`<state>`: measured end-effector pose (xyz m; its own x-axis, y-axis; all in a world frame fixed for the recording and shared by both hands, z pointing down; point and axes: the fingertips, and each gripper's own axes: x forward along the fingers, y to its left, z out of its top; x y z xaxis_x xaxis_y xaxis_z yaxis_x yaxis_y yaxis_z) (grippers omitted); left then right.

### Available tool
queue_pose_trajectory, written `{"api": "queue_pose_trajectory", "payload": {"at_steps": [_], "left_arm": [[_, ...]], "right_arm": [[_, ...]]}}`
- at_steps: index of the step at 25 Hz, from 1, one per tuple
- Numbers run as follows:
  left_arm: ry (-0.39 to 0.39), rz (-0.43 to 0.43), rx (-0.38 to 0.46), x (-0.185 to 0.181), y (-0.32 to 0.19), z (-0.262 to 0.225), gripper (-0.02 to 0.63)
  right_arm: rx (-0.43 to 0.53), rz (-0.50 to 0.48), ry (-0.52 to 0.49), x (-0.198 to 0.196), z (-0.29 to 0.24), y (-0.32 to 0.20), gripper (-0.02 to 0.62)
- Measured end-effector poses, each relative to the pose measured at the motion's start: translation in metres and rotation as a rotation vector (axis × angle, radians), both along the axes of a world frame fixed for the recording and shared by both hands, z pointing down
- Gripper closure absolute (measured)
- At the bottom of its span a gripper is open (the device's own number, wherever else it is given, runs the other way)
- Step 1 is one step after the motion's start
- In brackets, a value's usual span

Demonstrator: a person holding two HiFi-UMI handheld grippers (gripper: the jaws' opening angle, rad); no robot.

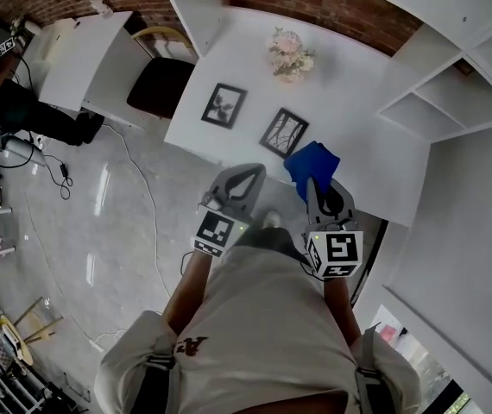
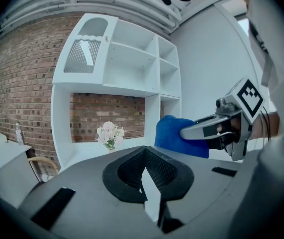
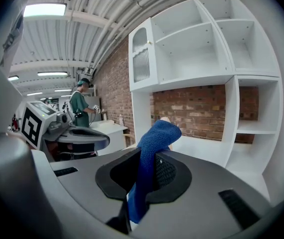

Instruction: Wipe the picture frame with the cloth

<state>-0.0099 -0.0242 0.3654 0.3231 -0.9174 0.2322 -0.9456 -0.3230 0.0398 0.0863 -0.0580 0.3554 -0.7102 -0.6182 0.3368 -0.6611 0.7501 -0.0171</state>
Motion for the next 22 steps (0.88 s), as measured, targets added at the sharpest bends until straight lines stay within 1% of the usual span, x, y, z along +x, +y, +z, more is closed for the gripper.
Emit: {"api": "queue_pose_trajectory", "payload": {"at_steps": [4,8,11,15,22], "left_arm": [[0.008,0.010,-0.019,0.000,-0.012,0.015,0.604],[0.009,0.046,-0.035,-0.004,-0.021,0.026,0.606],[0.003,0.091,-0.046,-0.007,-0.028,0.036,0.606],[-0.013,0.154,-0.077,-0.012,-0.043,0.057,0.604],[-0.026,0.277,-0.142,-0.016,-0.059,0.101,0.604]], "right_arm": [[-0.029,0.003,0.008,-0.004,0.013,-0.007,0.568],[-0.040,0.027,0.020,-0.012,0.021,-0.012,0.568],[-0.051,0.069,0.026,-0.017,0.030,-0.016,0.568],[-0.088,0.144,0.034,-0.018,0.049,-0.031,0.568],[-0.140,0.226,0.071,-0.027,0.086,-0.040,0.568]]}}
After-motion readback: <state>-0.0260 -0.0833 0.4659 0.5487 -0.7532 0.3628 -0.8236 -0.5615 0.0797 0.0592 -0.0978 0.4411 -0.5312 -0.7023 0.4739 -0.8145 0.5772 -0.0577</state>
